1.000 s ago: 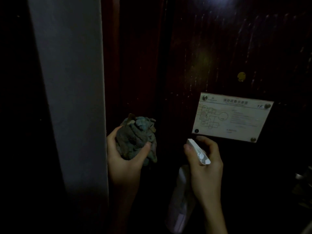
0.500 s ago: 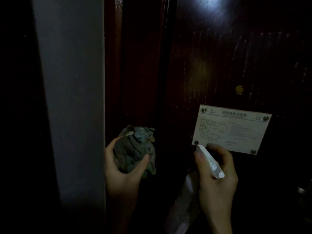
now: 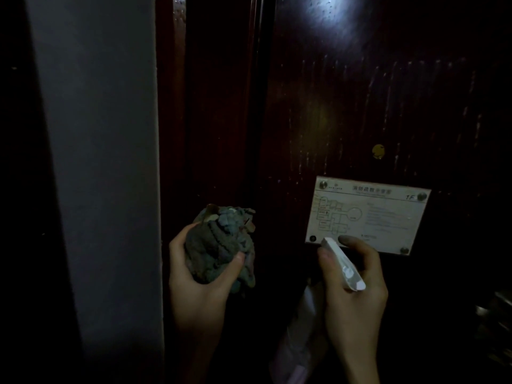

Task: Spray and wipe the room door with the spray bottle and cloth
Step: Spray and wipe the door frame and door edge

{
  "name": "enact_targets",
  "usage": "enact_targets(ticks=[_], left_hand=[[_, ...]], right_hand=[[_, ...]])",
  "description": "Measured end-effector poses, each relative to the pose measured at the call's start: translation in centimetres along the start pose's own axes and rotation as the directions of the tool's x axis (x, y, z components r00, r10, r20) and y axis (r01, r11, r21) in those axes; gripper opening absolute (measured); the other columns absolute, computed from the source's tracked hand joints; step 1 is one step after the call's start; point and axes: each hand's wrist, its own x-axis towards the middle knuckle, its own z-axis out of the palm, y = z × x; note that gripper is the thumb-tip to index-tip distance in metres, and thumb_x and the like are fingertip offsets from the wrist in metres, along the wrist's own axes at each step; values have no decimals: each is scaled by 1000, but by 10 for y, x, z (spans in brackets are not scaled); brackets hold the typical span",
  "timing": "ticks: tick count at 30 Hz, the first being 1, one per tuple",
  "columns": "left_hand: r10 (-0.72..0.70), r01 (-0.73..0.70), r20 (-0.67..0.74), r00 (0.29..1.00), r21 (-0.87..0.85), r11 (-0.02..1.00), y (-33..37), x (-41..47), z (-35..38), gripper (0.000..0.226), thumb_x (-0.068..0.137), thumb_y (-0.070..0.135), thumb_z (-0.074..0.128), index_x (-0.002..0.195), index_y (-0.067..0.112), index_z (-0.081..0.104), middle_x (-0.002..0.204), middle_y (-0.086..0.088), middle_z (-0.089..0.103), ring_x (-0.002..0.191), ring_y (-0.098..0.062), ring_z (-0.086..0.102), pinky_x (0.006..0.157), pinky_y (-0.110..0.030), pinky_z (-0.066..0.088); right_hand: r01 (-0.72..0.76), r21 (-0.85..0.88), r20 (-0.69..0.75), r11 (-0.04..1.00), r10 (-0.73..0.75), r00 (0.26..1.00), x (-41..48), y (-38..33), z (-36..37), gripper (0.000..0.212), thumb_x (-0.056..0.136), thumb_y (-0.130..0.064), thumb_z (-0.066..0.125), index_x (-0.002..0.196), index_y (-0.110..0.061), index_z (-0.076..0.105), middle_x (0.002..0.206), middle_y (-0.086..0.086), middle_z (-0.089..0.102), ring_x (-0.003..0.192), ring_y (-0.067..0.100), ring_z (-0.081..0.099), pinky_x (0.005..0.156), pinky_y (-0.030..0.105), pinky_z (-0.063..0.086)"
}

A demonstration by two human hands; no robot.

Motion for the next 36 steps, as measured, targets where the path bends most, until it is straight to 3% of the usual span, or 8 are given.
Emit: enact_targets(ticks=[8,15,19,22,25,28,32,36], left_hand=[[6,-6,20,1000,-8,1000,3,2,8,65,70,-1,80,110,42,52,113,9,64,102,6,62,79,-9,51],[14,-13,82,997,-17,1000,6,2,21,64,71,-5,77,118,29,50,110,15,59,93,19,58,70,0,44],[-1,6,144,990,-38,999,5,6,34,66,71,-2,79,117,36,52,113,9,63,102,8,61,74,-4,48],[-2,12,214,977,-47,999,12,15,51,66,71,3,81,113,44,52,116,11,64,104,5,61,78,-6,49],[-3,30,289,957,-87,996,26,26,74,62,72,10,81,111,49,52,114,14,65,104,3,63,82,-18,52],[21,25,336,942,-130,991,40,37,99,59,72,14,81,111,50,53,113,15,66,103,1,64,84,-25,53],[30,36,368,929,-170,985,48,37,125,59,73,16,80,117,45,54,116,12,65,105,-2,64,83,-27,52],[5,69,382,924,-178,982,48,28,149,60,70,18,81,116,46,54,114,13,66,103,-2,65,81,-27,53]], right_hand=[[12,-21,-52,1000,-13,999,4,2,-5,22,86,-11,70,104,-20,59,79,-32,67,73,-11,65,60,3,47],[35,-72,-41,997,-38,998,9,7,-9,38,85,-11,72,105,-37,53,82,-34,66,77,-12,64,63,7,49],[55,-108,-90,993,-65,994,13,8,-14,36,84,-16,72,100,-41,52,83,-31,67,77,-9,65,62,11,49],[84,-123,-136,989,-101,986,28,4,-23,33,85,-17,71,102,-40,54,82,-15,68,69,-1,66,60,15,51],[124,-112,-156,986,-140,978,52,-8,-35,29,87,-19,69,105,-37,56,84,-5,69,70,9,69,61,20,55],[181,-148,-172,972,-205,963,81,-20,-50,24,88,-16,68,101,-32,55,86,-16,71,73,8,71,60,20,56],[243,-267,-158,933,-291,944,108,-25,-74,21,88,-12,69,97,-25,54,77,-24,66,60,-2,62,50,18,49],[232,-292,-165,928,-288,943,124,-21,-100,31,88,-16,70,102,-38,54,85,-21,69,69,11,70,62,29,58]])
